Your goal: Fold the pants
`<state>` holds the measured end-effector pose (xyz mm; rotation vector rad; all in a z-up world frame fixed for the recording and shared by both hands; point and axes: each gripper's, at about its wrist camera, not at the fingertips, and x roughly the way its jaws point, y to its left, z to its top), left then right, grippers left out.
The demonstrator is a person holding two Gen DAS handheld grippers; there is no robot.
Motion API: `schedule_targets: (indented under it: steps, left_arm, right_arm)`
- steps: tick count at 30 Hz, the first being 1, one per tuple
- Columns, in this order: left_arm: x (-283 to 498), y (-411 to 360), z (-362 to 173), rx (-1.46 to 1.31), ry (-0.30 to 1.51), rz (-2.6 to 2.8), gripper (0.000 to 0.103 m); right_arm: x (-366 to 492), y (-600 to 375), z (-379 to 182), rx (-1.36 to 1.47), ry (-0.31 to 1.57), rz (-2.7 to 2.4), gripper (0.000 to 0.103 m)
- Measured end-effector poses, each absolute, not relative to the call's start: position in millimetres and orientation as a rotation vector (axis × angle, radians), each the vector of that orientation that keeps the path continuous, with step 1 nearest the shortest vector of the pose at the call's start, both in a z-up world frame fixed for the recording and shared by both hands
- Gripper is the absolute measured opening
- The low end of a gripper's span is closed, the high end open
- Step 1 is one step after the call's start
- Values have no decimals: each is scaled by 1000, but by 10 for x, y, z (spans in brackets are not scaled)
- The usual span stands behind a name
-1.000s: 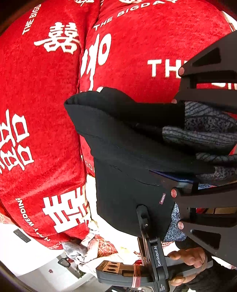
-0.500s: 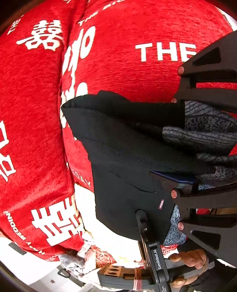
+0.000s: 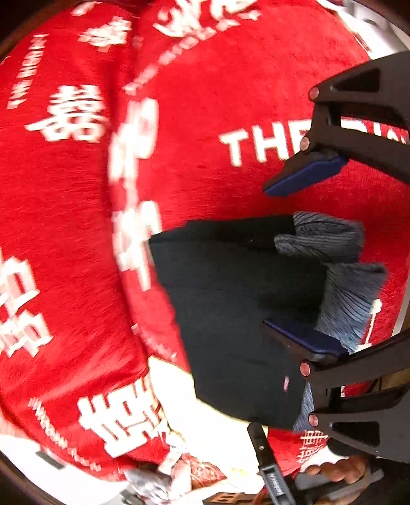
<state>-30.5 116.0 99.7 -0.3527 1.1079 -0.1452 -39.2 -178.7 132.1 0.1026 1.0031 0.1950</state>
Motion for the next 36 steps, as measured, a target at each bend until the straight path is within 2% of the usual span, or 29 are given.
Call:
schedule_targets:
  steps: [6, 10, 12, 13, 17, 22, 28, 36]
  left_arm:
    - [-528, 1007, 902, -212, 1144, 5, 80]
    - [-604, 1150, 692, -300, 1179, 22, 81]
    - [-594, 1162, 569, -294, 1200, 37, 99]
    - [-600, 1163, 524, -285, 1200, 54, 100]
    - [-606, 1159, 507, -287, 1199, 48, 100]
    - [-489, 1177, 741, -293, 1167, 22, 100]
    - [32, 1115, 879, -250, 1163, 53, 100]
    - [629, 1009, 883, -207, 1194, 103, 100]
  right_arm:
    - [-713, -1371, 1376, -4, 974, 417, 84]
    - [-660, -1382, 1120, 54, 1022, 420, 84]
    - [-606, -1437, 955, 69, 1068, 399, 84]
    - [-600, -1465, 905, 85, 1070, 398, 84]
    - [-614, -1492, 915, 80, 1066, 401, 84]
    - [-535, -1447, 1143, 14, 1015, 360, 85]
    - [-94, -1352, 1281, -51, 975, 330, 85]
    - [536, -1039, 1199, -178, 999, 315, 85]
